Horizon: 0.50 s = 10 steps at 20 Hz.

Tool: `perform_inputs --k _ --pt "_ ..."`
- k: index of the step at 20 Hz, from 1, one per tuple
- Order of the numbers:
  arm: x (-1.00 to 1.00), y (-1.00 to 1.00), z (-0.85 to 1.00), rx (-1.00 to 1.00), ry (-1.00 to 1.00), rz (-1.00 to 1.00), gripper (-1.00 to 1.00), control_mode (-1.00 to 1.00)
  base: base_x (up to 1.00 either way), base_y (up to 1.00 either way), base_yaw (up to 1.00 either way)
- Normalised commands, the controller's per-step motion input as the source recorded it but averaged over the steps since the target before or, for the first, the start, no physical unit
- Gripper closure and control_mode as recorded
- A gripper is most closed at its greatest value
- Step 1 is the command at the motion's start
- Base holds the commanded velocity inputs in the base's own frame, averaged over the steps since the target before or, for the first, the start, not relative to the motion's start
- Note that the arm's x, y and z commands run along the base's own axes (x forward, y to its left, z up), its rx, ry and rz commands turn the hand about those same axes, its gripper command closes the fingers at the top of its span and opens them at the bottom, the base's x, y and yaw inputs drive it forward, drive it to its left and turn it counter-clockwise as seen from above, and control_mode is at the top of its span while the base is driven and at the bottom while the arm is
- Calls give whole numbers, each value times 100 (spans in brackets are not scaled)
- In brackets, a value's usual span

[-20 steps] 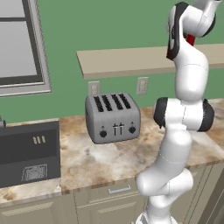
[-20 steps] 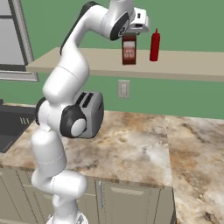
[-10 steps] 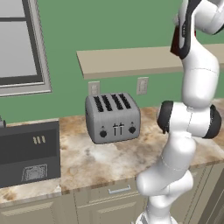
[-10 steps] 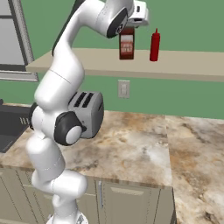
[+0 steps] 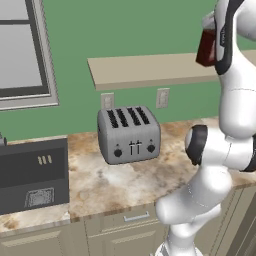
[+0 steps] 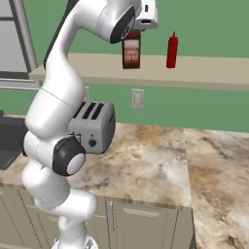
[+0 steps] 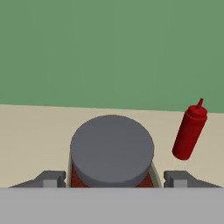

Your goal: Collect the paprika, ketchup, and shaker from the cabinet and place them next to the stove.

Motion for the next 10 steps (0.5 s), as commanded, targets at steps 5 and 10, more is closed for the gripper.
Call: perform_inputs --k 5,10 --pt "-52 29 0 0 -2 5 100 -100 0 0 0" --pt "-60 16 0 0 -5 6 100 -100 0 0 0"
